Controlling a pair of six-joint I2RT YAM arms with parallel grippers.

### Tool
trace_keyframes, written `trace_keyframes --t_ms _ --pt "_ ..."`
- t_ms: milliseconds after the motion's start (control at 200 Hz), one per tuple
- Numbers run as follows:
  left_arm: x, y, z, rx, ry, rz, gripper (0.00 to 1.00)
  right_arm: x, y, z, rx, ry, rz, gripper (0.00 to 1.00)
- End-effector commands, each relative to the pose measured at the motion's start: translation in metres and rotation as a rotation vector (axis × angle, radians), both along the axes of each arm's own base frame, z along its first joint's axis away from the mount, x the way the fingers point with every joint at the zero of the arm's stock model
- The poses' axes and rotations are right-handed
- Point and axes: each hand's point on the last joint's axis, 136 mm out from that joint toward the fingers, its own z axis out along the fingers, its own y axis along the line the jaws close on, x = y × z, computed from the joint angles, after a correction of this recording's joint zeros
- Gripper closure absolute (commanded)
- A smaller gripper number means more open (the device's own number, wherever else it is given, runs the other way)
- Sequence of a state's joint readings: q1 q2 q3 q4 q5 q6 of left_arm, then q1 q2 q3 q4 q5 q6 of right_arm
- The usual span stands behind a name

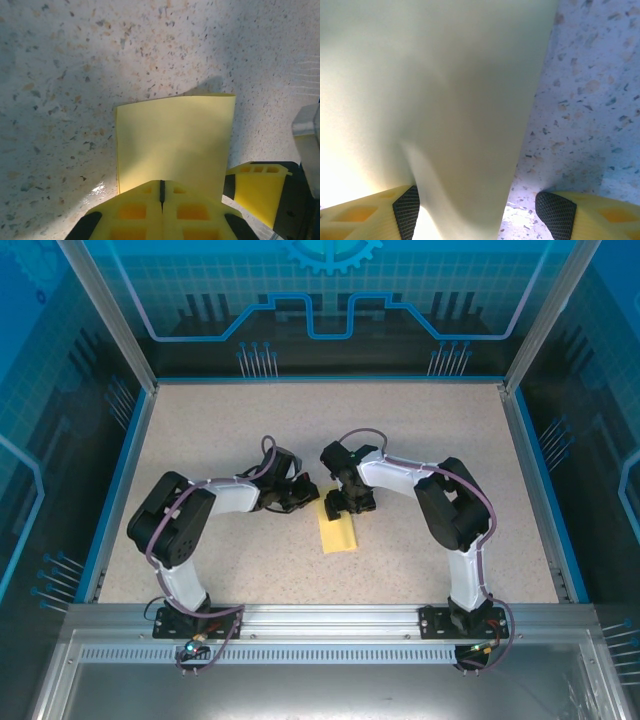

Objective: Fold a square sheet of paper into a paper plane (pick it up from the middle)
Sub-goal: Hold the square sheet of paper at the center of the table.

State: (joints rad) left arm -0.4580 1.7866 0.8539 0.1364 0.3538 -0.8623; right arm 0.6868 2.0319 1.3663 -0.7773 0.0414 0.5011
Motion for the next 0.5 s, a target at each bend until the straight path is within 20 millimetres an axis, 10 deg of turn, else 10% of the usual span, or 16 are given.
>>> trace_keyframes --t_ms 0,495 --pt "-0.005 -0.011 -0.002 -0.016 0.016 -0.050 1.00 -0.039 -0.008 -0.077 -0.033 0.191 0.007 0.28" --pt "-0.018 -0.002 -0.030 0.087 0.105 -0.063 1.00 -0.040 -0.002 -0.072 -0.003 0.205 0.010 0.29"
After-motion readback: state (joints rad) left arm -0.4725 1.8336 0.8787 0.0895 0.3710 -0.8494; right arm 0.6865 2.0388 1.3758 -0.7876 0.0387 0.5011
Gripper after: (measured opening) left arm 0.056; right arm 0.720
